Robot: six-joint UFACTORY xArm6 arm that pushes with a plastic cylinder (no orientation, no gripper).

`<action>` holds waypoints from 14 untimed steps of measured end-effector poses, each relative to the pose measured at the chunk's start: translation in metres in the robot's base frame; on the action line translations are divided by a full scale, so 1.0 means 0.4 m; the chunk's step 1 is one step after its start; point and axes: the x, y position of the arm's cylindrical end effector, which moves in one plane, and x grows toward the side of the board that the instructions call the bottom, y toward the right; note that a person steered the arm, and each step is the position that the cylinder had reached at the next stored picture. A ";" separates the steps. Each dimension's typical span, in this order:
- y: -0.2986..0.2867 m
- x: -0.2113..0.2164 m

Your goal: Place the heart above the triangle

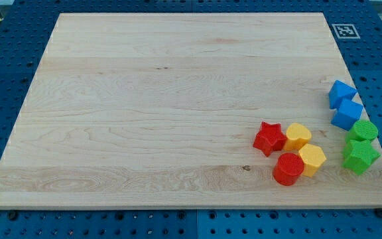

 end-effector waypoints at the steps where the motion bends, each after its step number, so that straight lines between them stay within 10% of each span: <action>1: -0.092 0.003; 5: -0.356 -0.029; 14: -0.444 -0.170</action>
